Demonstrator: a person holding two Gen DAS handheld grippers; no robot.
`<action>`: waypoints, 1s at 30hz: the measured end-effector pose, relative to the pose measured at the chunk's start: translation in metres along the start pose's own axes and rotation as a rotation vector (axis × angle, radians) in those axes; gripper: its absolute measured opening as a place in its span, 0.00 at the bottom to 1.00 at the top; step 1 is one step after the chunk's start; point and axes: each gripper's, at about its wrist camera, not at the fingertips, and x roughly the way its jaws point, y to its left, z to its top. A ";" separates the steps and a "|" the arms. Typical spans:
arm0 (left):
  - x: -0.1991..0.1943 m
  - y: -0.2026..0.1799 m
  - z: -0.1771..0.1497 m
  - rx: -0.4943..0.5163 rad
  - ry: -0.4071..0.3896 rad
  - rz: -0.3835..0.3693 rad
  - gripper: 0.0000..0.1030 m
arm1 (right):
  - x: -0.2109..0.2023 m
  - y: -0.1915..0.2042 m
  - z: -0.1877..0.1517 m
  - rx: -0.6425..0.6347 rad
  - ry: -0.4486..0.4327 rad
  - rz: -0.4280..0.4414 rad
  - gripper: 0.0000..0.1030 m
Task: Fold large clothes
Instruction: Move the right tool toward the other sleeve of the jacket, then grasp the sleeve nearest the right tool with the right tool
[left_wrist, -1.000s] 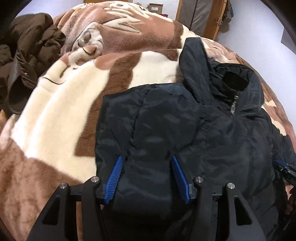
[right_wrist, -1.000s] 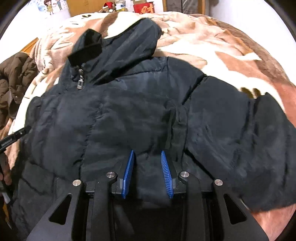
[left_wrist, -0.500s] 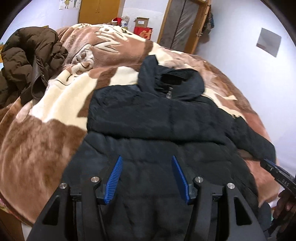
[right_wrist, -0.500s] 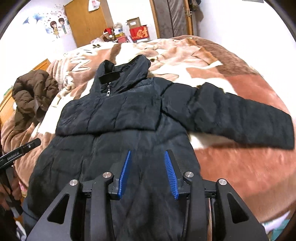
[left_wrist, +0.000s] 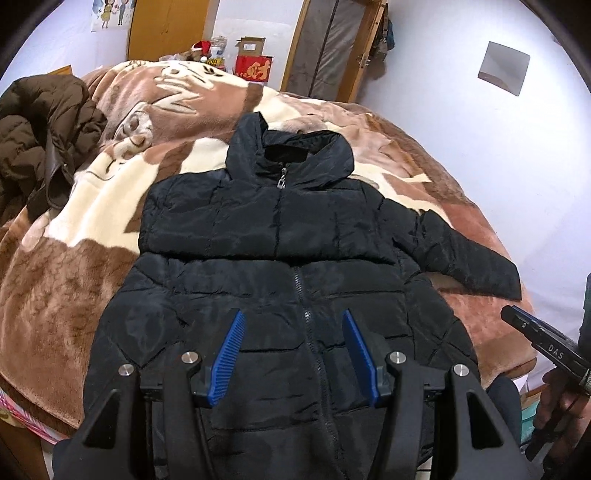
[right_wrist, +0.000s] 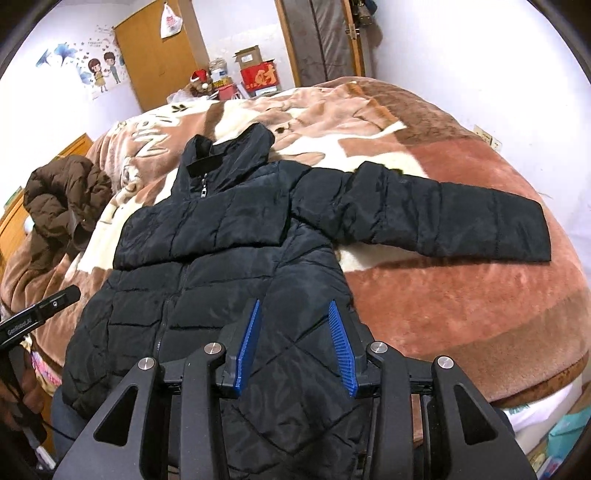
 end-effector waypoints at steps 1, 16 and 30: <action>-0.001 -0.002 0.000 0.000 -0.003 0.000 0.56 | 0.000 -0.002 0.000 0.004 0.000 -0.002 0.38; 0.043 -0.011 0.012 0.026 0.044 0.026 0.56 | 0.037 -0.089 0.004 0.216 0.042 -0.076 0.50; 0.114 -0.014 0.055 0.052 0.060 0.071 0.56 | 0.099 -0.244 0.016 0.575 0.048 -0.169 0.52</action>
